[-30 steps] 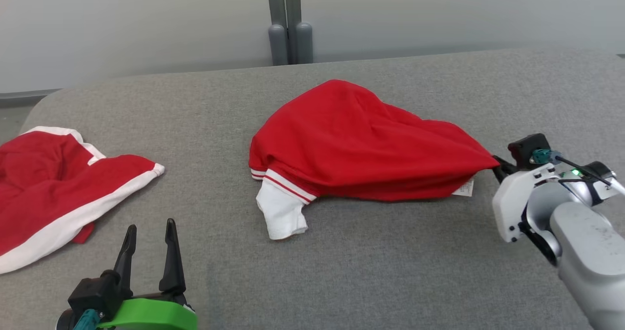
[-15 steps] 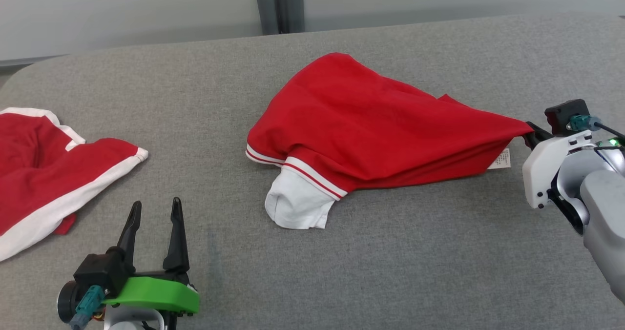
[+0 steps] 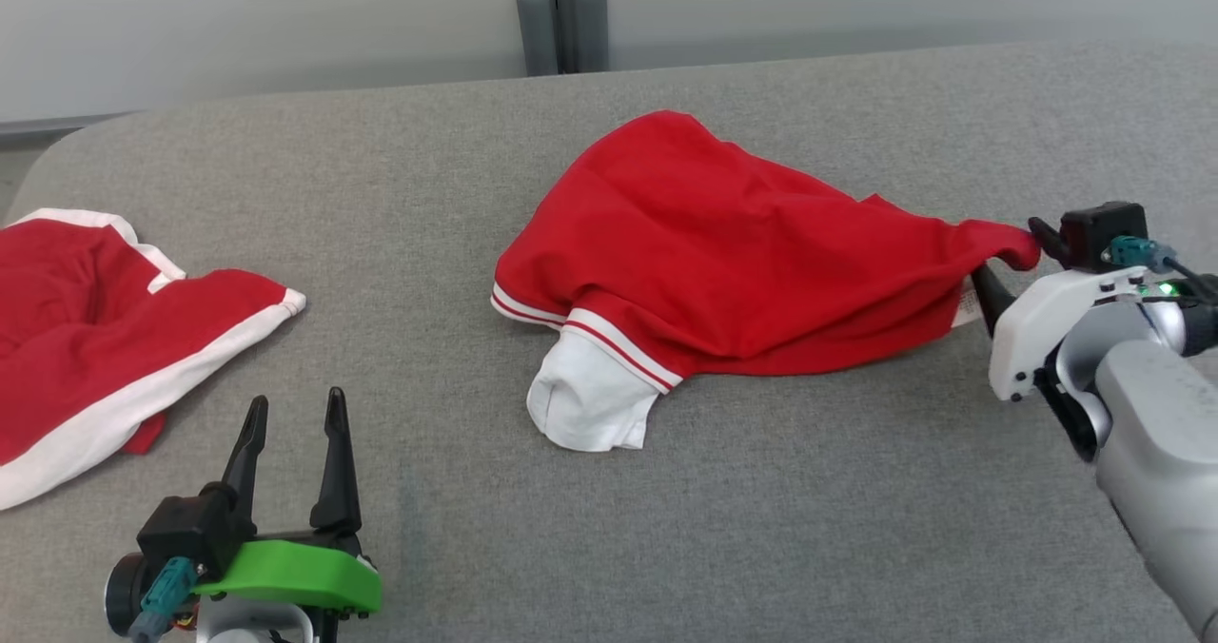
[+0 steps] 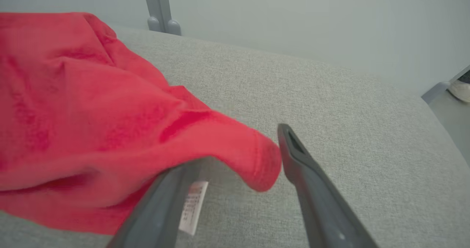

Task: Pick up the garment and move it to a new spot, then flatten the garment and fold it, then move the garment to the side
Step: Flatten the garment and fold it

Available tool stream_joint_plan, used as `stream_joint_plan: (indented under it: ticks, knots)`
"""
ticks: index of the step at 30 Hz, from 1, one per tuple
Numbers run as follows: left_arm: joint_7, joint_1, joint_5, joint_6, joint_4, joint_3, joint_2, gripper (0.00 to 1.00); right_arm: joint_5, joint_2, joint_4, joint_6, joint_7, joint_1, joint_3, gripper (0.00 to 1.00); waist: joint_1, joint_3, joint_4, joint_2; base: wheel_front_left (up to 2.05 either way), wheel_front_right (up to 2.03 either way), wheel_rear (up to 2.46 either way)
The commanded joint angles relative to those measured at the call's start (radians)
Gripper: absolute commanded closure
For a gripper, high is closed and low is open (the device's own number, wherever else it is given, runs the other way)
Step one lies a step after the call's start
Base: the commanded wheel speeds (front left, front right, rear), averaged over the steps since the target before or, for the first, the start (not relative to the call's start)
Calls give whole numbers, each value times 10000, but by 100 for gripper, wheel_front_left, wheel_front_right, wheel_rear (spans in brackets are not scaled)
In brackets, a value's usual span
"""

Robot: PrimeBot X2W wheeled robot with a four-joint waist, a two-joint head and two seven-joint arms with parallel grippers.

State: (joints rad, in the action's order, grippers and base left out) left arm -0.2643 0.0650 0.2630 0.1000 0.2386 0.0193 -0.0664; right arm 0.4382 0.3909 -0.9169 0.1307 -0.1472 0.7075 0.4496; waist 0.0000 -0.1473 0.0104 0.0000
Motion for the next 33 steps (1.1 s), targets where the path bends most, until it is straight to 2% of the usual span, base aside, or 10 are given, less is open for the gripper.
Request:
stream_joint_plan:
  ticks: [1, 8, 15, 23, 27, 33]
  knots:
    - [-2, -162, 62, -40, -5, -63, -3, 0, 88, -68, 152, 1, -253, -200, -32, 0, 0, 287, -189, 0, 0, 0, 0]
    - [-2, -430, 124, -83, -155, -243, 17, 0, -110, -497, 1292, 1, -969, -1071, -601, 0, 0, 722, -434, 0, 0, 0, 0]
    - [-2, -699, 160, -109, -211, -329, 45, 0, -979, -1139, 2764, 1, -1142, -2617, -2053, 0, 0, 1017, -500, 0, 0, 0, 0]
    - [-2, -959, 221, -109, -282, -286, 96, 0, -1989, -2490, 5044, 1, -1181, -5028, -3880, 0, 0, 1206, -419, 0, 0, 0, 0]
    - [-2, -943, 229, -101, -315, -249, 117, 0, -2301, -2887, 5652, 1, -1183, -5554, -4160, 0, 0, 1145, -433, 0, 0, 0, 0]
    - [-2, -815, 212, -108, -288, -191, 128, 0, -2410, -3101, 5856, 1, -1185, -5599, -4232, 0, 0, 1107, -442, 0, 0, 0, 0]
